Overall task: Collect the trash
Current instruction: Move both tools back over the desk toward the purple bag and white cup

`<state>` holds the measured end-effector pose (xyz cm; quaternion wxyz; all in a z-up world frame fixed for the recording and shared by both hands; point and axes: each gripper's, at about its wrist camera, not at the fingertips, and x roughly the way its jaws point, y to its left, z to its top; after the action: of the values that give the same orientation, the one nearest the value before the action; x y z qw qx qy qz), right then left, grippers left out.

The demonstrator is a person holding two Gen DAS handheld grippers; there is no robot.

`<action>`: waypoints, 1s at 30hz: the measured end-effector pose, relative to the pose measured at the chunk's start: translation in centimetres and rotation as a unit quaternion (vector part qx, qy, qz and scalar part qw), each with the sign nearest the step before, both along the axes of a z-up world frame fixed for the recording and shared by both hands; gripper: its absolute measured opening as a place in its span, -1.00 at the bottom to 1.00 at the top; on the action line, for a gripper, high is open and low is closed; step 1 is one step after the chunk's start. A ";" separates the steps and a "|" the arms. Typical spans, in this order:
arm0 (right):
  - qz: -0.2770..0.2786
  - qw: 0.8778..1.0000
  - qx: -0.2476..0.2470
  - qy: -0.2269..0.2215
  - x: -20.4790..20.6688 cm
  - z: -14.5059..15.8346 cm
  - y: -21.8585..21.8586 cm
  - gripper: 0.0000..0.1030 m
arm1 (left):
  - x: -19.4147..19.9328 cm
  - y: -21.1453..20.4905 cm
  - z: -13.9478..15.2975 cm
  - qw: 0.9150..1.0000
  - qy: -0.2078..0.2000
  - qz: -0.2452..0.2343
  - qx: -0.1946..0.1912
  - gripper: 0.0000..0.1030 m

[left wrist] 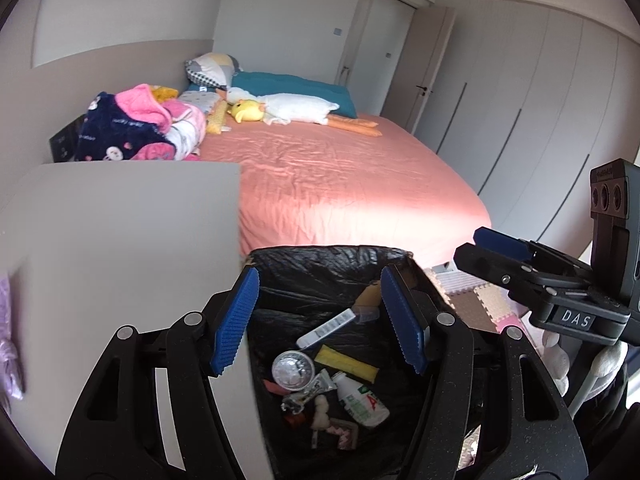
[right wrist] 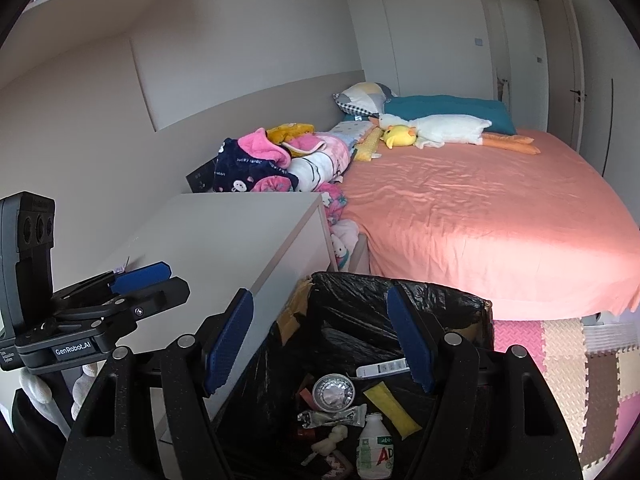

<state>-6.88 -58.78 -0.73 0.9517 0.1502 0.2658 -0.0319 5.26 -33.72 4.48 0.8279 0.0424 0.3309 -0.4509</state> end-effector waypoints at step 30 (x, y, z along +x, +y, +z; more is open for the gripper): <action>0.158 0.987 -0.009 0.035 9.1 -0.9 16.3 0.40 | 3.3 22.2 -2.0 0.963 0.004 0.269 0.024 0.77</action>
<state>2.24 -42.53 -1.65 0.9363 0.0969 0.3189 0.1111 8.61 -11.53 2.45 0.9160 -0.0302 0.3441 -0.2038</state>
